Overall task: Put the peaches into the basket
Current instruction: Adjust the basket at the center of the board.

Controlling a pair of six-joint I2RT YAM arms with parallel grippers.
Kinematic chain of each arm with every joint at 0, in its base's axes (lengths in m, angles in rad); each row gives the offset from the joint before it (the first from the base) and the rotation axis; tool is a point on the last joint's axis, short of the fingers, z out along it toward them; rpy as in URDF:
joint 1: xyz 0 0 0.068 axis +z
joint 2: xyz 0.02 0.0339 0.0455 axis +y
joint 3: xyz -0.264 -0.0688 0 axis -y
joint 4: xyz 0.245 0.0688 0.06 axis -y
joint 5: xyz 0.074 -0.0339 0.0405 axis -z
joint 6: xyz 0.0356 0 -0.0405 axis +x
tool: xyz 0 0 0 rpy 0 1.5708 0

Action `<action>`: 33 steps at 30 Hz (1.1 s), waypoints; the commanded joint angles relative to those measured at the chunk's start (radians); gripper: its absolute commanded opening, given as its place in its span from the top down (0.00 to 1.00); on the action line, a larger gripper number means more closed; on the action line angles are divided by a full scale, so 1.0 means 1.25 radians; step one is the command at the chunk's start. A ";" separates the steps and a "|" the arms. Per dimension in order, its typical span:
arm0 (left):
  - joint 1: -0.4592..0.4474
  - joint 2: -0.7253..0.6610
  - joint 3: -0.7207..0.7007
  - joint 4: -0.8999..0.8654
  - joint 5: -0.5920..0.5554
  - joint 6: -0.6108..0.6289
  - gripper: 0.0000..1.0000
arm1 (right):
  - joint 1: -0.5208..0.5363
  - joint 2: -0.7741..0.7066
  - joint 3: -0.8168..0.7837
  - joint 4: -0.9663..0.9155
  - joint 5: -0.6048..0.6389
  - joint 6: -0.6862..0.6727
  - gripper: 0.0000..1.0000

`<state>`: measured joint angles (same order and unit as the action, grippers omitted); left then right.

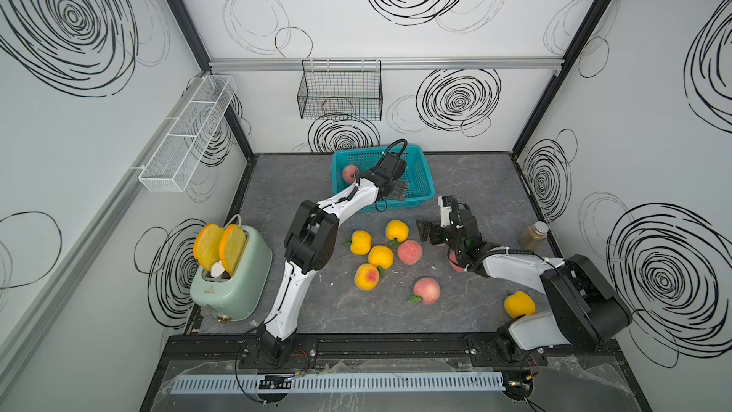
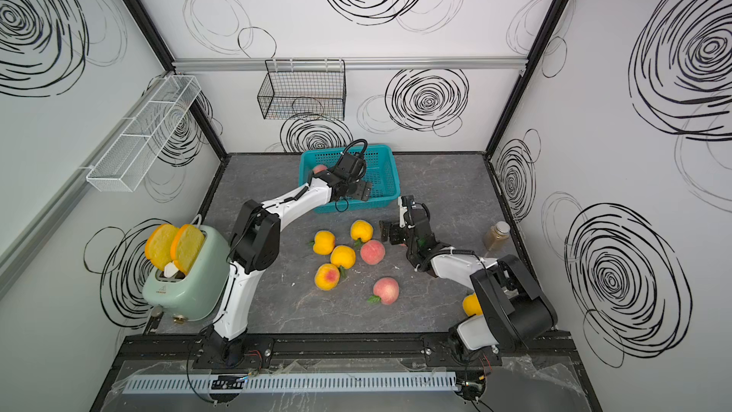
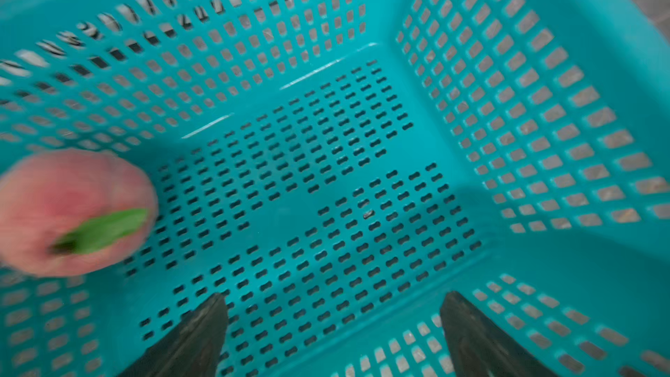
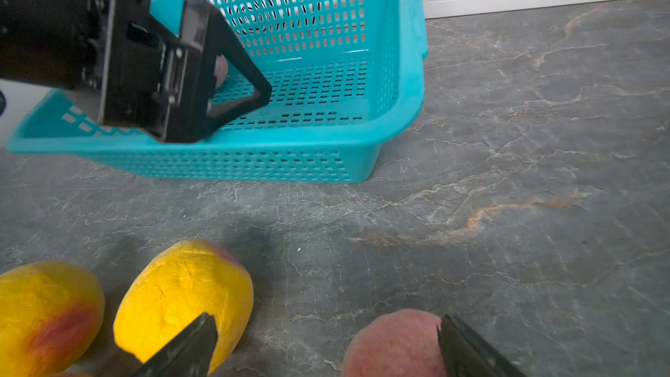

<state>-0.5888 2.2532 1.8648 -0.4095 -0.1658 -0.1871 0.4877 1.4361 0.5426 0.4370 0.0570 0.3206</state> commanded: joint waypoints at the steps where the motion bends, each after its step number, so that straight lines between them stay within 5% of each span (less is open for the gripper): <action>1: -0.006 -0.055 -0.056 0.027 0.079 -0.028 0.05 | 0.004 -0.036 -0.004 -0.007 0.043 0.000 0.01; 23: -0.008 -0.189 -0.157 0.021 0.077 -0.096 0.04 | 0.005 -0.065 -0.021 -0.004 0.081 0.004 0.01; 33: 0.002 -0.436 -0.421 0.180 0.033 -0.114 0.04 | 0.004 -0.105 -0.047 0.011 0.110 0.012 0.01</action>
<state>-0.5926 1.7855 1.4044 -0.2707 -0.0772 -0.3130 0.4881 1.3365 0.4980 0.4343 0.1631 0.3241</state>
